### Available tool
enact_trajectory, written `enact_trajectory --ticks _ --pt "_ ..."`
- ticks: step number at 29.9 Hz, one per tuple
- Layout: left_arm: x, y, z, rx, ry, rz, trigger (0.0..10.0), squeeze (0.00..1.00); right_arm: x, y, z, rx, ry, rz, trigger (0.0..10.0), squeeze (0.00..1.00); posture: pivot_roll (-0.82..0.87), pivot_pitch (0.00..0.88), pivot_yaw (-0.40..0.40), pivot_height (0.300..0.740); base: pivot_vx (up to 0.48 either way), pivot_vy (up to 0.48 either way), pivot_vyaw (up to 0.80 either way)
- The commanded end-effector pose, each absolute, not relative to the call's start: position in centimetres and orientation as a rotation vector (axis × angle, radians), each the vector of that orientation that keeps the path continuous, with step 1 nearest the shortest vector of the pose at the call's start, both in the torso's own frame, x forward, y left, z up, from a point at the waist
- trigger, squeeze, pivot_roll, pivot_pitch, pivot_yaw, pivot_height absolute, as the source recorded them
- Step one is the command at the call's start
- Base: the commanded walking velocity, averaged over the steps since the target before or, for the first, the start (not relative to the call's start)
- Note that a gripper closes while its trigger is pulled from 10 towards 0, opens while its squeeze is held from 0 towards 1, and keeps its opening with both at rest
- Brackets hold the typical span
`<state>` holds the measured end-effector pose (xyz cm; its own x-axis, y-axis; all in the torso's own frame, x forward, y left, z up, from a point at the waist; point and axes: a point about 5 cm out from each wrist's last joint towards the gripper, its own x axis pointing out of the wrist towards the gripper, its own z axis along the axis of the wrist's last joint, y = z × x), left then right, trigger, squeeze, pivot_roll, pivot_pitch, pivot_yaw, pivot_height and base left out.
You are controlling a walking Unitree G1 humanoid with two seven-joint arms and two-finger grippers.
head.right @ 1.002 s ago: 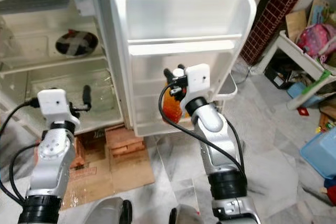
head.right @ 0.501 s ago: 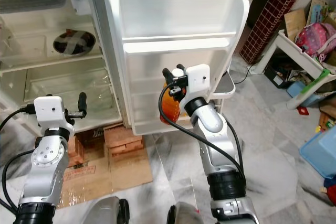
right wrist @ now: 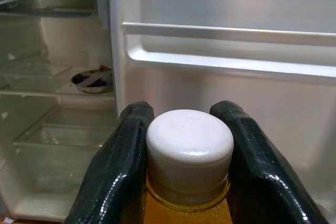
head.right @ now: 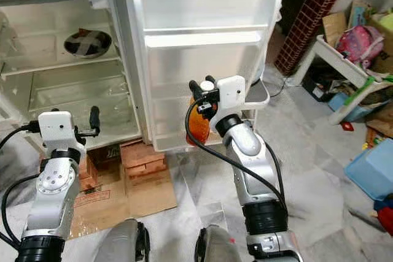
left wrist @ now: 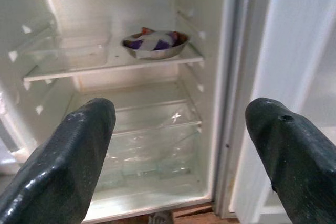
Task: Restocking fridge
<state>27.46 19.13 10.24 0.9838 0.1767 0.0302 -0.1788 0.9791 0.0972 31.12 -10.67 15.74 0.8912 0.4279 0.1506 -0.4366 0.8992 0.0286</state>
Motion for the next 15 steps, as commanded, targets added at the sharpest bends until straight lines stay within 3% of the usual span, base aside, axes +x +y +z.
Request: enact_trajectory --ticks 1,8,15 --pt "27.58 18.89 10.49 0.102 -0.031 0.173 10.0 0.00 31.14 -10.94 16.98 0.073 -0.200 0.445 10.0 0.00 0.03 0.087 -0.060 0.698 0.000 0.000 0.00" --pt "27.56 18.84 10.49 0.099 -0.032 0.172 10.0 0.00 31.12 -10.95 17.02 0.069 -0.203 0.447 10.0 0.00 0.03 0.088 -0.060 0.740 0.000 0.000 0.00" --pt "27.63 18.78 10.55 0.098 -0.037 0.170 10.0 0.00 31.10 -10.82 17.05 0.072 -0.206 0.457 10.0 0.00 0.03 0.089 -0.060 0.740 0.000 0.000 0.00"
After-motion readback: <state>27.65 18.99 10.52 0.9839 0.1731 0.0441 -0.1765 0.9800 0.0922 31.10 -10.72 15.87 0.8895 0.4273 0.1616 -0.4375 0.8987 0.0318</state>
